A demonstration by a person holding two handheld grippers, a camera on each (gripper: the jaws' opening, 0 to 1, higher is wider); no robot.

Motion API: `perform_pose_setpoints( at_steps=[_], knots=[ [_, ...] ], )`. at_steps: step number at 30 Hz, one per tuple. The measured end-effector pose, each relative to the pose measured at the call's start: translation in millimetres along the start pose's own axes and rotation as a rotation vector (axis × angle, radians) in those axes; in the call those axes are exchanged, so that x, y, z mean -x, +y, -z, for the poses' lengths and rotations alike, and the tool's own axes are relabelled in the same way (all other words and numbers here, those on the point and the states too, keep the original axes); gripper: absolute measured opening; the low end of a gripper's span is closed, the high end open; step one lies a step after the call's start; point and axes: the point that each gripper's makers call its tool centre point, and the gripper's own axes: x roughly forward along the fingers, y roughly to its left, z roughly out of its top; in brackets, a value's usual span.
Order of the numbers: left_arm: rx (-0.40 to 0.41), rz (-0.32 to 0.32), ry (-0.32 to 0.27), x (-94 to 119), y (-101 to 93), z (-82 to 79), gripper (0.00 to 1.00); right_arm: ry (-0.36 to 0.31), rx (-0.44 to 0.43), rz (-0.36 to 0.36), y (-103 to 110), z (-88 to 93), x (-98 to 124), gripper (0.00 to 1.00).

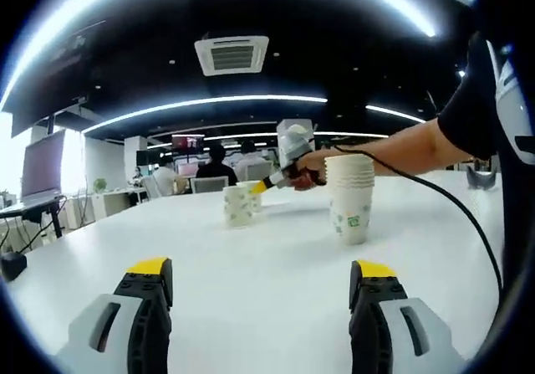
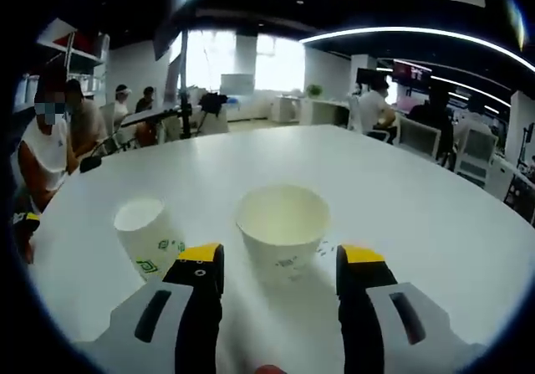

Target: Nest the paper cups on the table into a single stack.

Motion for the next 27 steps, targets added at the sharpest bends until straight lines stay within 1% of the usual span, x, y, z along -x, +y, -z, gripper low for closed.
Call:
perform_pose_setpoints(
  at_steps=[4,7,8,9,11,17,22,27],
  knots=[
    [-0.016,-0.003,0.008,0,-1.5,2.4,0.91,0.005,-0.010,0.008,-2,0.7,-8,0.53],
    [-0.015,-0.004,0.008,1,-1.5,2.5,0.90,0.000,-0.021,0.014,-1,0.9,-8,0.49],
    [-0.015,-0.004,0.009,1,-1.4,2.6,0.90,-0.004,-0.025,0.017,-2,0.7,-8,0.45],
    [-0.016,-0.004,0.008,1,-1.9,2.8,0.90,-0.009,-0.029,0.020,-2,0.5,-7,0.43],
    [-0.018,-0.005,0.010,1,-2.3,3.5,0.89,-0.014,-0.037,0.025,-2,0.6,-7,0.42],
    [-0.021,-0.004,0.012,2,-4.2,5.1,0.88,-0.033,-0.048,0.033,-1,1.0,4,0.41],
    [-0.015,-0.005,0.008,3,-4.2,5.0,0.88,-0.044,-0.043,0.025,7,0.3,15,0.41],
    [-0.018,0.001,0.011,3,-6.5,5.7,0.87,-0.063,-0.044,0.012,13,-5.0,31,0.41]
  ],
)
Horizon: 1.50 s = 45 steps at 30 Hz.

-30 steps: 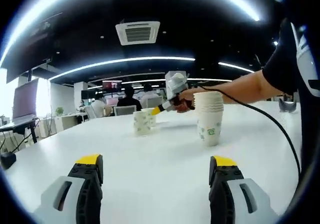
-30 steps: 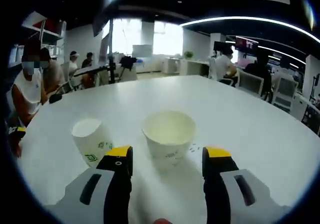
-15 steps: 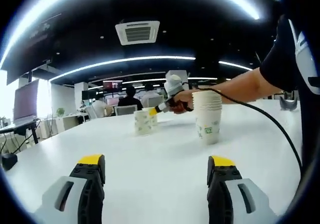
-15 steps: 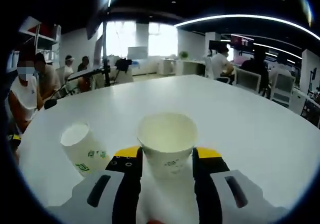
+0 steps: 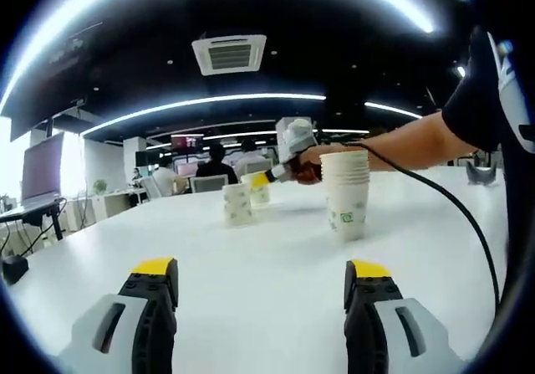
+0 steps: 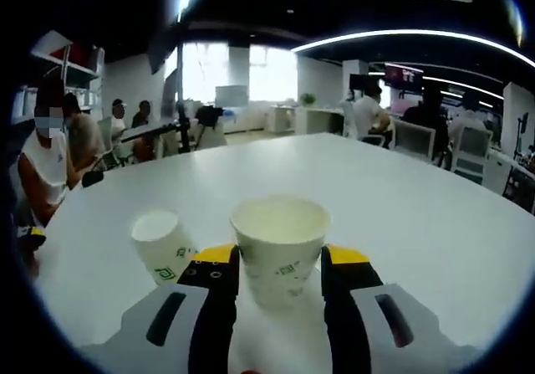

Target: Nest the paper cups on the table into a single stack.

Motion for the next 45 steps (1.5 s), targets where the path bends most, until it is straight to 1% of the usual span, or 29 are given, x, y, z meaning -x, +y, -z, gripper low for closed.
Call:
perform_pose_setpoints(
  at_steps=[5,11,18,23,30,32,39,42,43,45],
  knots=[
    [0.018,0.005,-0.007,1,0.4,-0.9,0.87,-0.023,0.002,-0.014,10,-7.4,17,0.41],
    [0.026,0.015,-0.010,1,-0.4,-1.5,0.87,-0.053,0.015,-0.018,16,-22.0,37,0.41],
    [0.059,0.036,-0.012,-1,0.5,-3.2,0.88,-0.087,0.020,-0.027,26,-36.1,62,0.41],
    [0.096,0.062,-0.012,-1,-0.7,-4.6,0.88,-0.114,0.035,-0.047,39,-49.2,83,0.41],
    [0.141,0.087,-0.003,-3,-1.9,-4.1,0.87,-0.185,0.048,-0.075,62,-73.6,121,0.41],
    [0.153,0.094,0.002,-3,-1.9,-3.4,0.87,-0.196,0.054,-0.079,67,-77.2,129,0.41],
    [0.218,0.124,0.003,-1,-1.0,-4.4,0.86,-0.237,0.082,-0.108,91,-88.3,155,0.41],
    [0.272,0.137,0.009,0,0.9,-5.5,0.85,-0.256,0.083,-0.122,99,-91.8,164,0.41],
    [0.300,0.144,0.009,1,2.1,-7.4,0.84,-0.258,0.086,-0.125,101,-92.0,167,0.41],
    [0.313,0.154,0.002,0,6.1,-14.1,0.81,-0.261,0.088,-0.129,104,-91.5,171,0.41]
  ],
)
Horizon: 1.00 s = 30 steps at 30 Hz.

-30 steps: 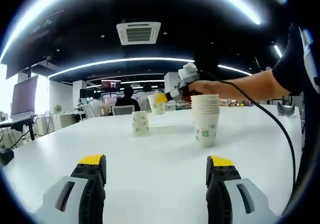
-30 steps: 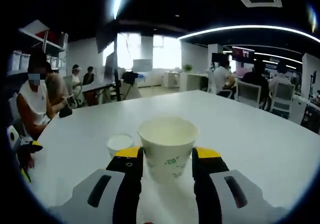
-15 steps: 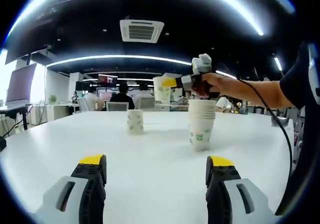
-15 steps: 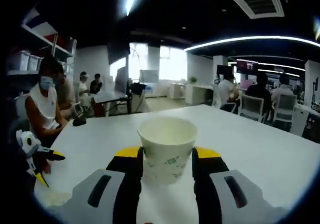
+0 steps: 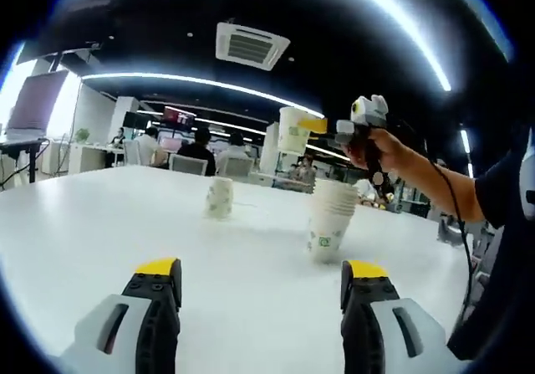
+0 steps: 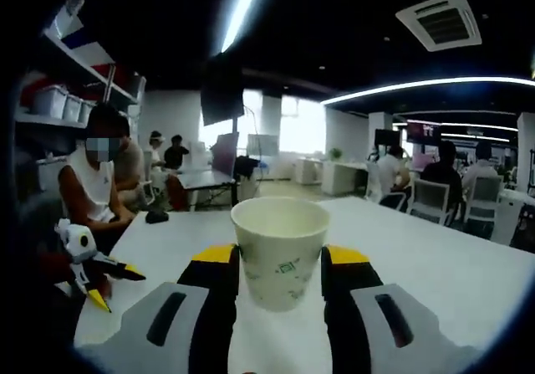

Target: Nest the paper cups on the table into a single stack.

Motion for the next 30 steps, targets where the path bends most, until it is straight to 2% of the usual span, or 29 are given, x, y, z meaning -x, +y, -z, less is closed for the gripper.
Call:
perform_pose_setpoints(
  at_steps=[3,9,11,13,15,20,24,26,30],
  knots=[
    [-0.029,0.032,-0.042,-5,-6.5,-25.4,0.76,-0.009,-0.003,-0.007,4,-0.8,6,0.41],
    [-0.079,0.110,-0.103,-29,-26.5,-78.3,0.76,-0.034,-0.009,-0.022,9,-4.2,19,0.41],
    [-0.083,0.113,-0.104,-30,-27.8,-80.0,0.76,-0.035,-0.009,-0.023,9,-4.4,20,0.41],
    [-0.104,0.150,-0.119,-40,-39.7,-94.8,0.76,-0.047,-0.009,-0.033,11,-6.3,27,0.41],
    [-0.107,0.166,-0.126,-45,-46.2,-99.9,0.76,-0.057,-0.012,-0.037,12,-8.0,30,0.41],
    [-0.127,0.200,-0.120,-58,-58.5,-107.6,0.76,-0.087,-0.004,-0.058,19,-12.0,37,0.41],
    [-0.136,0.206,-0.123,-62,-60.8,-114.5,0.76,-0.097,0.011,-0.068,23,-12.9,40,0.41],
    [-0.142,0.218,-0.142,-67,-63.7,-130.3,0.75,-0.096,0.032,-0.099,33,-10.7,42,0.41],
    [-0.142,0.238,-0.169,-74,-69.8,-146.9,0.74,-0.111,0.058,-0.131,46,-11.8,46,0.41]
  ],
)
